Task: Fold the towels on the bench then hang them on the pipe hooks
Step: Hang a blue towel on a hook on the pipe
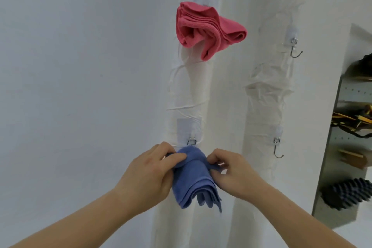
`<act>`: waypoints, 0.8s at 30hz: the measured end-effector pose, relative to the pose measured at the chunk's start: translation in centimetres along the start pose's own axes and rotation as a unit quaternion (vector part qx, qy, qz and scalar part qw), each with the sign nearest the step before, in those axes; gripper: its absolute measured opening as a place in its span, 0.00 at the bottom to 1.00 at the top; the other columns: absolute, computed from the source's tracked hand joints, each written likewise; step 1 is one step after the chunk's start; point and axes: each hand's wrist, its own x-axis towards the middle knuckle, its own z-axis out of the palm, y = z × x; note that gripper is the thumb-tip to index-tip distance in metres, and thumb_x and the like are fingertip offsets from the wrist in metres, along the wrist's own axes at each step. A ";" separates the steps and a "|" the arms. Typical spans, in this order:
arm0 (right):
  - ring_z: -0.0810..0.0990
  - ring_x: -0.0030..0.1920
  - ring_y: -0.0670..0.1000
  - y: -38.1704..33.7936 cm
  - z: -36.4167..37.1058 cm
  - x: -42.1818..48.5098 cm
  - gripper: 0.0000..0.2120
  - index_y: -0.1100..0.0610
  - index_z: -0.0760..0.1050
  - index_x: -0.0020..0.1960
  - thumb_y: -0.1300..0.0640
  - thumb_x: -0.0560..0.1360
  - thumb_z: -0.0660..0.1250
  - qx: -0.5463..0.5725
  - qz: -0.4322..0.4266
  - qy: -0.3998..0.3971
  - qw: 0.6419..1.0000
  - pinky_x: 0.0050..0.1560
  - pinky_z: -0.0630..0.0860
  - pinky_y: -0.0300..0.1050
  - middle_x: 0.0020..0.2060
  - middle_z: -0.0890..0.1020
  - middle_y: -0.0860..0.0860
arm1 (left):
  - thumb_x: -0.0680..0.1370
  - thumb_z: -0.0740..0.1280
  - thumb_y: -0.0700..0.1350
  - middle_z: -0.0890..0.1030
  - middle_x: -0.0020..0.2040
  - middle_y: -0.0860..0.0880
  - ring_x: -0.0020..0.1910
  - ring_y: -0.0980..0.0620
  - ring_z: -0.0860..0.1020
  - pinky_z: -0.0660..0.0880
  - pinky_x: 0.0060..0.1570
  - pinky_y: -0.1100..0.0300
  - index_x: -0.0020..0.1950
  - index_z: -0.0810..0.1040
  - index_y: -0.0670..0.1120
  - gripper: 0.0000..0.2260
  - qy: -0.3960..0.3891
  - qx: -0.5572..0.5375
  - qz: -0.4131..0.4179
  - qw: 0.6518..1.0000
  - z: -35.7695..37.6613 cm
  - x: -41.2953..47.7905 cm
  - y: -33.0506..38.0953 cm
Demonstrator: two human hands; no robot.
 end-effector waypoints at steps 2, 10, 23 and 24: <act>0.85 0.45 0.47 -1.0 -1.1 -0.3 0.03 0.50 0.81 0.47 0.55 0.77 0.68 0.040 0.058 -0.049 0.996 0.54 0.82 0.50 0.43 0.86 0.46 | 0.79 0.60 0.50 0.76 0.57 0.55 0.52 0.53 0.77 0.78 0.48 0.56 0.62 0.80 0.52 0.15 -0.017 -0.017 -0.040 0.999 -0.6 -0.1 1.0; 0.78 0.59 0.36 -2.7 -2.2 -1.5 0.27 0.37 0.70 0.70 0.48 0.75 0.74 -0.002 0.015 -0.136 0.991 0.59 0.74 0.31 0.60 0.81 0.37 | 0.74 0.59 0.70 0.76 0.59 0.62 0.57 0.58 0.72 0.74 0.54 0.63 0.67 0.74 0.58 0.26 -0.083 0.015 -0.068 0.994 -1.3 1.4 3.6; 0.85 0.52 0.44 -2.5 0.3 -1.4 0.18 0.45 0.79 0.60 0.61 0.73 0.74 0.114 0.064 -0.070 0.989 0.58 0.82 0.47 0.51 0.87 0.43 | 0.77 0.67 0.55 0.76 0.66 0.62 0.61 0.59 0.74 0.70 0.62 0.65 0.74 0.70 0.56 0.25 -0.031 -0.097 -0.184 0.978 1.3 -0.8 4.2; 0.85 0.53 0.45 -2.5 0.3 -1.4 0.19 0.45 0.79 0.61 0.61 0.74 0.74 0.119 0.067 -0.073 0.988 0.58 0.82 0.48 0.51 0.87 0.44 | 0.77 0.67 0.55 0.77 0.65 0.62 0.60 0.59 0.74 0.71 0.62 0.64 0.74 0.70 0.56 0.25 -0.033 -0.102 -0.182 0.978 1.1 -0.7 4.2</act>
